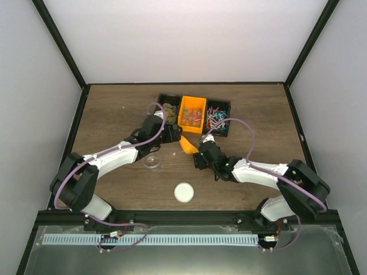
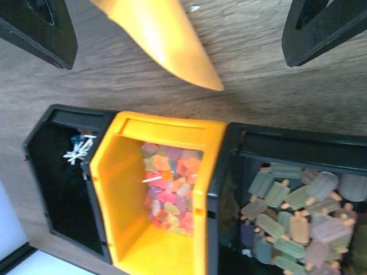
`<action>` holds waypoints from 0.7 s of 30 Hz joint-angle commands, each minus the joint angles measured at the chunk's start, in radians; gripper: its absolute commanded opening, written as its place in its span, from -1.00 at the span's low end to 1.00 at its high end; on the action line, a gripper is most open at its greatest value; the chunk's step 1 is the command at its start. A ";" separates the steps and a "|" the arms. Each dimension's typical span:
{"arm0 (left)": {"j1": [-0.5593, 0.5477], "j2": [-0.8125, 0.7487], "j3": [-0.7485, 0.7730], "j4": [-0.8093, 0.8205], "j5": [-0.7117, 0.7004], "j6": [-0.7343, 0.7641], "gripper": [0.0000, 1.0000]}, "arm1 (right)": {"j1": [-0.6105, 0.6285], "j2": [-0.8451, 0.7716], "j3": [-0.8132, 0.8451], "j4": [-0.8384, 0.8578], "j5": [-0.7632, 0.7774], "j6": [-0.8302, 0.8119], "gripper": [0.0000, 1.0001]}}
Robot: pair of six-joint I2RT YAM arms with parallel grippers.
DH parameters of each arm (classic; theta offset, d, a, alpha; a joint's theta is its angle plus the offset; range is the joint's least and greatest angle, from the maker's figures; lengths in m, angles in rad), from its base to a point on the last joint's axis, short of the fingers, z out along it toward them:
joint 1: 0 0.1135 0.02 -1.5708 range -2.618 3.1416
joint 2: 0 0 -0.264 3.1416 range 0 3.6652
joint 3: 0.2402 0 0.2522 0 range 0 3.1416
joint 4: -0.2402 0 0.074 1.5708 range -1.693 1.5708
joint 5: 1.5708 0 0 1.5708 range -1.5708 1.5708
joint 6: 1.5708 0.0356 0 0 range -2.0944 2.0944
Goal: Pack the candies
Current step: Pick up the spatula from the center of the board.
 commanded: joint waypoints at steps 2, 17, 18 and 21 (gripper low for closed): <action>0.007 0.069 0.030 -0.018 0.119 -0.065 1.00 | -0.009 0.133 0.057 0.040 0.018 -0.208 0.49; 0.042 0.067 0.021 0.011 0.176 -0.076 1.00 | 0.071 0.246 0.159 -0.076 0.107 -0.179 -0.66; 0.042 0.065 0.026 0.012 0.180 -0.076 1.00 | 0.092 0.264 0.181 -0.102 0.155 -0.164 -0.79; 0.043 0.055 0.043 0.003 0.178 -0.076 1.00 | 0.143 0.319 0.245 -0.190 0.285 -0.118 -0.92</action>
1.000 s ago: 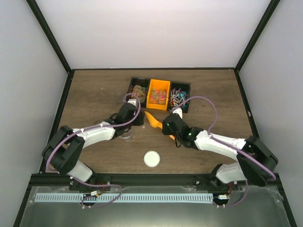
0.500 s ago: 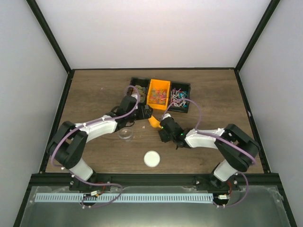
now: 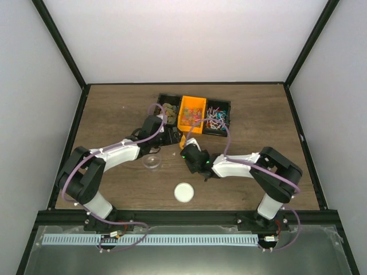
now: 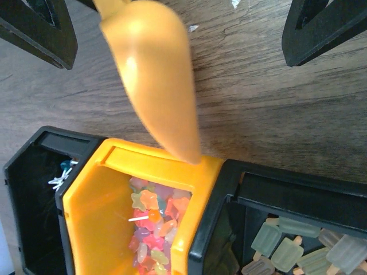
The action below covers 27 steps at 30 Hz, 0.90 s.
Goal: Pack the candies
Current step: Pick up the spatula from the center of the board.
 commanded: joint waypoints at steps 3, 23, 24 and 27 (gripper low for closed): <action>0.008 -0.052 0.044 0.000 0.031 -0.017 1.00 | 0.101 0.085 0.145 -0.207 0.290 0.098 -0.92; 0.159 -0.180 -0.001 -0.042 0.279 0.054 1.00 | 0.329 0.310 0.214 -1.212 1.113 1.111 -0.89; 0.159 -0.181 -0.006 -0.037 0.282 0.052 1.00 | 0.332 0.322 0.222 -1.212 1.116 1.118 -0.89; 0.163 -0.179 -0.019 -0.027 0.269 0.052 1.00 | 0.338 0.312 0.232 -1.212 1.135 1.128 -0.89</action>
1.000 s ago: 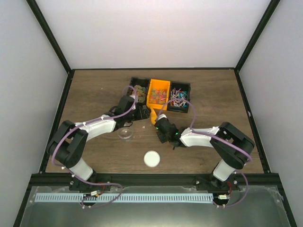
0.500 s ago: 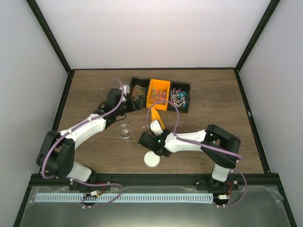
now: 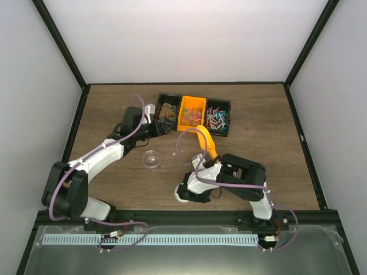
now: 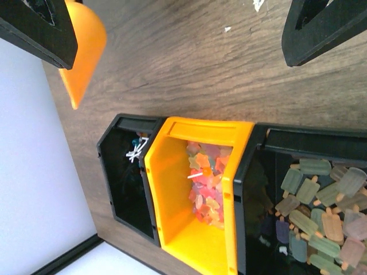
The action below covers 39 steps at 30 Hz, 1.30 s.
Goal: Pack the candies
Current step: Pick up the spatula from the center of the board, then adjust the spatula.
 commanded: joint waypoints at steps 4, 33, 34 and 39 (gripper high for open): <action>0.019 0.029 -0.023 0.013 0.048 0.016 1.00 | 0.022 -0.091 0.053 -0.099 0.137 0.183 -0.90; 0.020 -0.030 -0.094 0.112 0.002 -0.065 1.00 | -0.096 -0.235 0.897 -0.092 0.084 0.053 -0.99; 0.020 -0.029 -0.094 0.116 0.009 -0.069 1.00 | -0.096 -0.234 0.894 -0.092 0.072 0.059 -0.99; 0.020 -0.035 -0.114 0.151 0.011 -0.101 1.00 | -0.076 -0.306 0.797 -0.036 -0.034 0.193 -0.99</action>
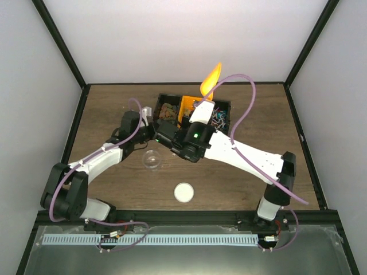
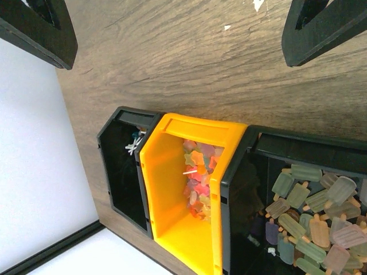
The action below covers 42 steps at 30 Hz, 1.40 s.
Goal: Pack the candies
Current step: Adjust the spatula.
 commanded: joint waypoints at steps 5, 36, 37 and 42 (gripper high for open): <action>0.002 -0.029 -0.029 0.053 0.014 -0.044 1.00 | -0.066 -0.321 -0.490 1.118 -0.555 -0.727 -0.97; 0.148 -0.113 -0.159 0.133 0.108 -0.193 1.00 | -0.058 -0.376 -1.033 1.232 -0.418 -1.452 -0.99; 0.150 -0.101 -0.144 0.137 0.132 -0.201 1.00 | -0.032 -0.376 -1.059 1.290 -0.392 -1.520 -0.99; 0.163 -0.046 -0.077 0.117 0.197 -0.215 1.00 | 0.036 -0.263 -1.099 1.385 -0.292 -1.634 -0.93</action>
